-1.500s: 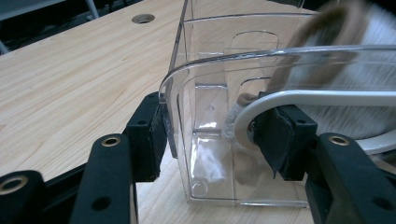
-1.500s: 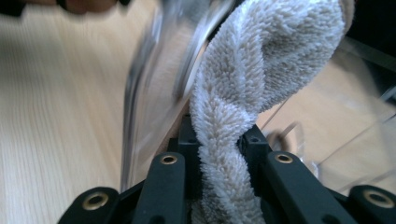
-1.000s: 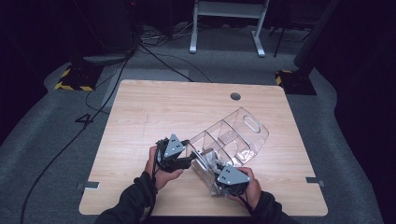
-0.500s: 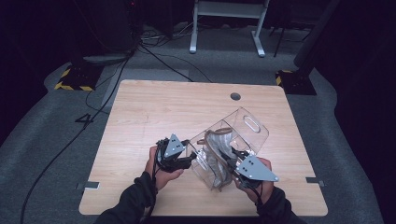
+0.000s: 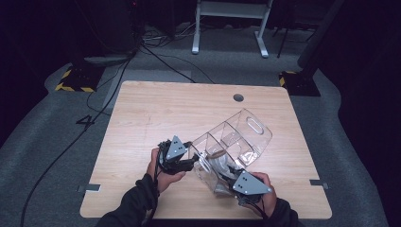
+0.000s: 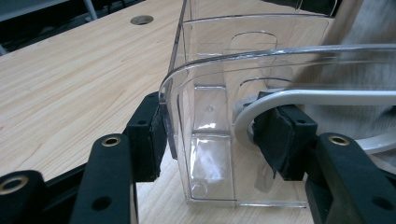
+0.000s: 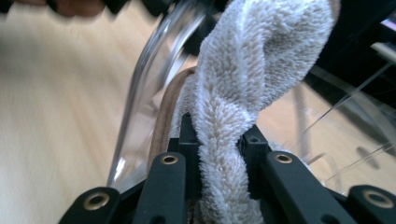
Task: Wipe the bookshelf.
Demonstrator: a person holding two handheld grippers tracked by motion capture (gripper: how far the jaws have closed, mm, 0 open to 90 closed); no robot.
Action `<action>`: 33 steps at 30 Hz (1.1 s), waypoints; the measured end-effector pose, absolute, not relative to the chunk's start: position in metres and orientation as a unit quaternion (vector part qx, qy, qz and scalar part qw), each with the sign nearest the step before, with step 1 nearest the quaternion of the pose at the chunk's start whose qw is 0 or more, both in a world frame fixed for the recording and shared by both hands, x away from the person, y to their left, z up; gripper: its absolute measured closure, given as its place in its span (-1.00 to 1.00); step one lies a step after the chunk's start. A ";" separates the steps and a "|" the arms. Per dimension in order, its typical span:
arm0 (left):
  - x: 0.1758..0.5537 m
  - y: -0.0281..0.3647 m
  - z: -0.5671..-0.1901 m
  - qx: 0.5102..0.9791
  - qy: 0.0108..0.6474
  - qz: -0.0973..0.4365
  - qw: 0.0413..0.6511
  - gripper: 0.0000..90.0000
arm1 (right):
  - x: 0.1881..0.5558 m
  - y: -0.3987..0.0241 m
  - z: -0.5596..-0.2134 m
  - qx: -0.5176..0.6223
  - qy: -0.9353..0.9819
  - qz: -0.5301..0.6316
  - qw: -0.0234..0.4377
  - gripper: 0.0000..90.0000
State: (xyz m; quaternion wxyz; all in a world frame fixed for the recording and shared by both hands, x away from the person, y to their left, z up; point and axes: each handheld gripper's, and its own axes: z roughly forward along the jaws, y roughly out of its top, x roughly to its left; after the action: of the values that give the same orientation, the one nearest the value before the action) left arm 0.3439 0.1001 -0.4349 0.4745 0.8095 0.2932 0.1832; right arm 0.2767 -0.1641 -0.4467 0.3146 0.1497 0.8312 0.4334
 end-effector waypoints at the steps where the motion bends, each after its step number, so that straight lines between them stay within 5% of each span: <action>1: 0.344 0.100 -0.435 0.809 0.293 0.183 0.475 0.03 | 0.277 -0.164 -0.450 0.150 0.840 0.423 0.305 0.68; 8: 0.344 0.100 -0.435 0.810 0.293 0.183 0.475 0.03 | 0.284 -0.168 -0.467 0.154 0.881 0.375 0.246 0.54; 21: 0.344 0.100 -0.435 0.810 0.292 0.183 0.475 0.03 | 0.290 -0.171 -0.463 0.145 0.905 0.377 0.135 -0.16; 29: 0.344 0.100 -0.435 0.809 0.293 0.182 0.476 0.03 | 0.288 -0.158 -0.477 0.139 0.922 0.320 0.170 -0.14; 33: 0.344 0.099 -0.435 0.809 0.293 0.182 0.476 0.03 | 0.290 -0.156 -0.480 0.144 0.924 0.308 0.173 0.05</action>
State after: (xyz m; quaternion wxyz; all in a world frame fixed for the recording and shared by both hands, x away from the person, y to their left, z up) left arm 0.3442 0.0995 -0.4352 0.4757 0.8091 0.2931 0.1822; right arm 0.2898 -0.1558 -0.4796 0.1728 0.1443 0.9242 0.3085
